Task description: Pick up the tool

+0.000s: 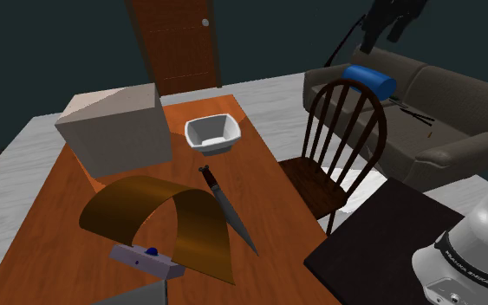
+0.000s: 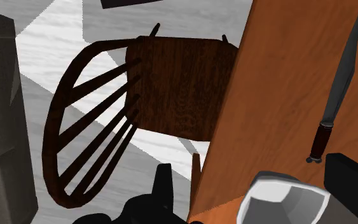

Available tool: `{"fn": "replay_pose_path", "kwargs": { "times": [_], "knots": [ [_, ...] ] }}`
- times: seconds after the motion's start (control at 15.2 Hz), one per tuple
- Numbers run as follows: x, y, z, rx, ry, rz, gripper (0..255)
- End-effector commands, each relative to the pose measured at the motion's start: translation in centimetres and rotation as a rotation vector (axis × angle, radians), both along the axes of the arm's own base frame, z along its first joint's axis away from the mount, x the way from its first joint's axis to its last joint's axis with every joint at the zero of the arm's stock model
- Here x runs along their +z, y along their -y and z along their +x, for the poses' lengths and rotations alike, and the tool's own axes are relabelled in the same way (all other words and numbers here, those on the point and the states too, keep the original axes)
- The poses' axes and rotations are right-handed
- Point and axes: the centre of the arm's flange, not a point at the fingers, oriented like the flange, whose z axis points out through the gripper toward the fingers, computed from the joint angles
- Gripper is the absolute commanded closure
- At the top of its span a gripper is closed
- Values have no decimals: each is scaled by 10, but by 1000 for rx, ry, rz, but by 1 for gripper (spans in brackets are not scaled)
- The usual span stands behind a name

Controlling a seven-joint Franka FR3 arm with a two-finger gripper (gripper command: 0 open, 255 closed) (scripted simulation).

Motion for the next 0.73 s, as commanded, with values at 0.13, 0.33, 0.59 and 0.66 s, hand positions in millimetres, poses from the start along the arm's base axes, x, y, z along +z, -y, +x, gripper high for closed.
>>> {"fn": "replay_pose_path", "kwargs": {
  "times": [0.13,0.33,0.59,0.66],
  "knots": [
    [-19,-14,12,-6,-10,4,0],
    [-48,-34,30,-15,-25,10,0],
    [-88,-62,53,-27,-46,18,0],
    [-97,-68,59,-30,-51,20,0]
  ]
}}
